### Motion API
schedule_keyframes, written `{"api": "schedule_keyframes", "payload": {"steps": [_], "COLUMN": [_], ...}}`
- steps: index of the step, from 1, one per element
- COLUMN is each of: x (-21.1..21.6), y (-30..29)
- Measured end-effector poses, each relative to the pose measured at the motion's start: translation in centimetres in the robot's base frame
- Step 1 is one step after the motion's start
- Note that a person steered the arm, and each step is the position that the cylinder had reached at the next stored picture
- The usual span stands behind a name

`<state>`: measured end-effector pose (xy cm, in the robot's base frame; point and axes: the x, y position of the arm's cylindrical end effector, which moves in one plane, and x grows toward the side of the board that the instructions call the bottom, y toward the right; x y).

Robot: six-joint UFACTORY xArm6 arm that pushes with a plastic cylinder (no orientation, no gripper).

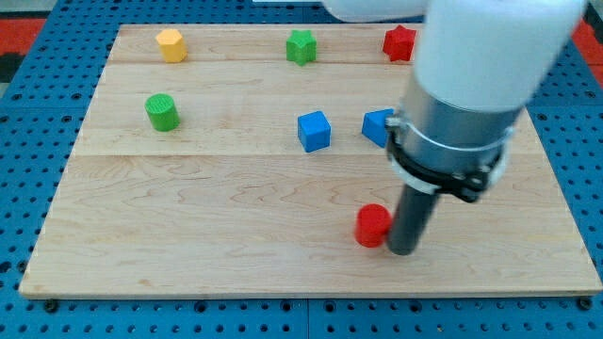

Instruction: Move the red circle to the left

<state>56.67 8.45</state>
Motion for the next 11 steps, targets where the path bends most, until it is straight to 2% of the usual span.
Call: {"api": "schedule_keyframes", "payload": {"steps": [2, 3, 5, 6, 7, 8, 10, 11], "x": [-1.0, -1.5, -1.7, -0.3, -1.4, -4.2, -3.4, -7.3], "y": [-15.4, -16.2, -16.2, -10.8, -2.3, -3.8, -21.2, -22.4]}}
